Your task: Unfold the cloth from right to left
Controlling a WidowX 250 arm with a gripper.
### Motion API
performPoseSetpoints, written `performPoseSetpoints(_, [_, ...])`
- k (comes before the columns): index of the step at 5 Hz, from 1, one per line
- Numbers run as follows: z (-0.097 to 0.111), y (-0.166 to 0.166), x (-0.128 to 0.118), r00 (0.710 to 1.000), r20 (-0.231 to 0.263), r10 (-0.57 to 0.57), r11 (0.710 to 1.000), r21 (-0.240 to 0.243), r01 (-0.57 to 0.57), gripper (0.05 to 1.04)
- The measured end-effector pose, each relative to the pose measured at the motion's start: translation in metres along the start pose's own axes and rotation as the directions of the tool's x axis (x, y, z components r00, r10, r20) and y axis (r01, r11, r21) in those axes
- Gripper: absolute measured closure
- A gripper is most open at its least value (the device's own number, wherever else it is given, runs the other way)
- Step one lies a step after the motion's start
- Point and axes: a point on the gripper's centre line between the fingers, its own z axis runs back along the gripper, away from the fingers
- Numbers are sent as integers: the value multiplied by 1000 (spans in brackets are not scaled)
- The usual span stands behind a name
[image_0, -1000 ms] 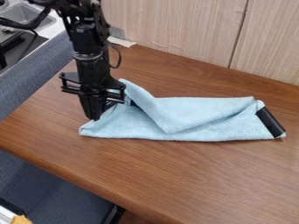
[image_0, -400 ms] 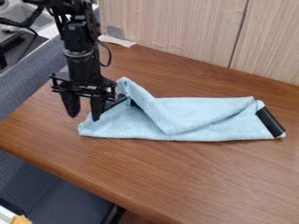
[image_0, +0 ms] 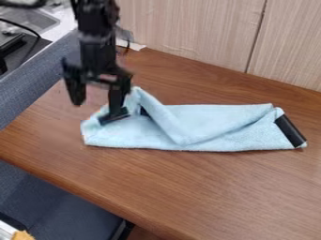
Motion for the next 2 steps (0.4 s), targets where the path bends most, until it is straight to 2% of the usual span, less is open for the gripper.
performPoseSetpoints(1, [28,-4,3,998,52,-26,999,23,25,83])
performPoseSetpoints(2, [44,-6,1,997,71,-37,998,46,34,83])
